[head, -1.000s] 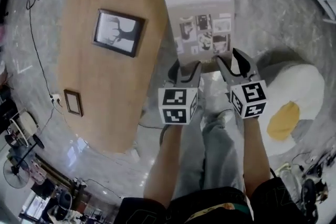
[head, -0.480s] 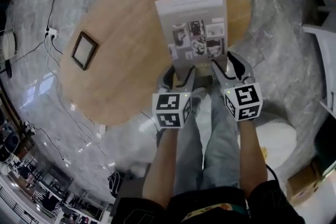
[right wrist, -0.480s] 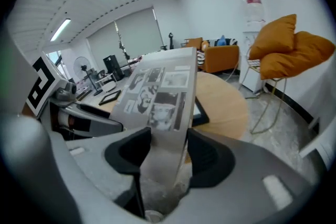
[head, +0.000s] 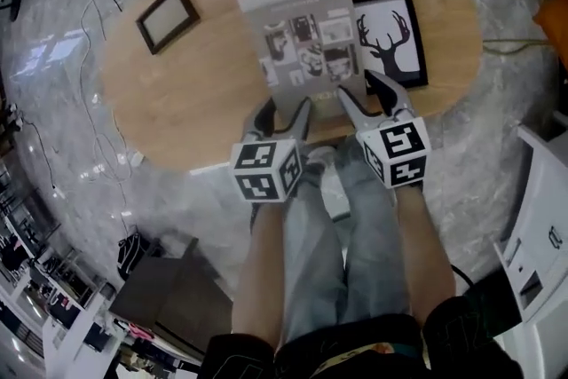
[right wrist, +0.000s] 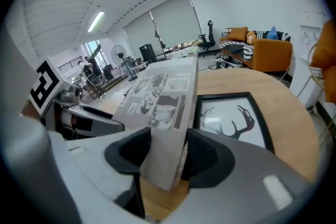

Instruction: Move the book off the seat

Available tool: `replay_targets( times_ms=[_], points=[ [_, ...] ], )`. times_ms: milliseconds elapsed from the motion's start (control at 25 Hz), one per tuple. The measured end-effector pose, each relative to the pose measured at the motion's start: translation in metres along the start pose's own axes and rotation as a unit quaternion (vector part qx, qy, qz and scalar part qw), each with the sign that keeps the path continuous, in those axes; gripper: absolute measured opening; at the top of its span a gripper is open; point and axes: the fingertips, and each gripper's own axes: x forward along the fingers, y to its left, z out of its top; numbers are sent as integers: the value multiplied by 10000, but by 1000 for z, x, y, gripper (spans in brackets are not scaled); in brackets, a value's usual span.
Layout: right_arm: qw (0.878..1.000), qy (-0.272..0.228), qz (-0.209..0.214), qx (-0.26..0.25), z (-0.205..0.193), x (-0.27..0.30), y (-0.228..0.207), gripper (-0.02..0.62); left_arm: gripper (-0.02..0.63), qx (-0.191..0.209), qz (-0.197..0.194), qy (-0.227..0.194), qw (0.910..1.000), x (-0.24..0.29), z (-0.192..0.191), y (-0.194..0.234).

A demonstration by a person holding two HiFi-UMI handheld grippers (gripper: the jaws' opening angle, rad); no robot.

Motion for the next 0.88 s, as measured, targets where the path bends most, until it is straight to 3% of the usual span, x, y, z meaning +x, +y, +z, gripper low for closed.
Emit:
replay_targets(
  times_ms=[200, 520, 760, 880],
  points=[
    [9986, 338, 252, -311, 3, 22, 12, 218, 252, -203, 353, -26, 9992, -2, -3, 22],
    [9970, 612, 294, -363, 1, 48, 22, 219, 264, -671, 76, 89, 9977, 8, -12, 48],
    [9960, 613, 79, -645, 0, 42, 22, 219, 284, -170, 373, -58, 9991, 0, -7, 53],
    [9963, 546, -35, -657, 10, 33, 21, 219, 257, -183, 220, -360, 9989, -14, 9, 48]
  ],
)
